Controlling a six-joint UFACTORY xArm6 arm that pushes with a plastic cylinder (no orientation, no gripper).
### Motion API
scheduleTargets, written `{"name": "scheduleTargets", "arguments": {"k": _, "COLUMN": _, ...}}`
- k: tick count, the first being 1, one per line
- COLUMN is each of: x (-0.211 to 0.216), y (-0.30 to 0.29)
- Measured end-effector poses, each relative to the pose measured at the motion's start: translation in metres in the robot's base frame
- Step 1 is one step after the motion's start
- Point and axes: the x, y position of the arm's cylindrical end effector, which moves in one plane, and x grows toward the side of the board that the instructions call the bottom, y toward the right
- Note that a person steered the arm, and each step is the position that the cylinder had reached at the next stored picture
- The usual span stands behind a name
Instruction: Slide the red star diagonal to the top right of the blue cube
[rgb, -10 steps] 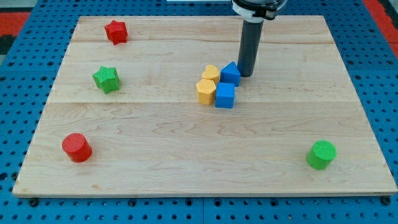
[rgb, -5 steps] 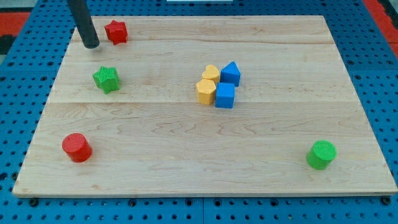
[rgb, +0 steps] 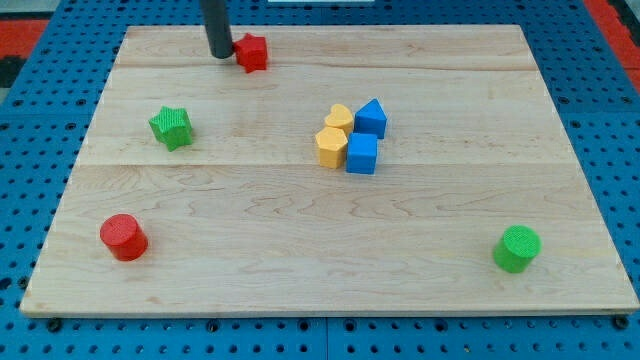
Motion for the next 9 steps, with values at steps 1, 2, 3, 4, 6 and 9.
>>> {"name": "scheduleTargets", "arguments": {"k": 1, "x": 0.0, "y": 0.043}}
{"name": "scheduleTargets", "arguments": {"k": 2, "x": 0.0, "y": 0.089}}
{"name": "scheduleTargets", "arguments": {"k": 3, "x": 0.0, "y": 0.133}}
{"name": "scheduleTargets", "arguments": {"k": 4, "x": 0.0, "y": 0.173}}
{"name": "scheduleTargets", "arguments": {"k": 6, "x": 0.003, "y": 0.191}}
{"name": "scheduleTargets", "arguments": {"k": 9, "x": 0.039, "y": 0.196}}
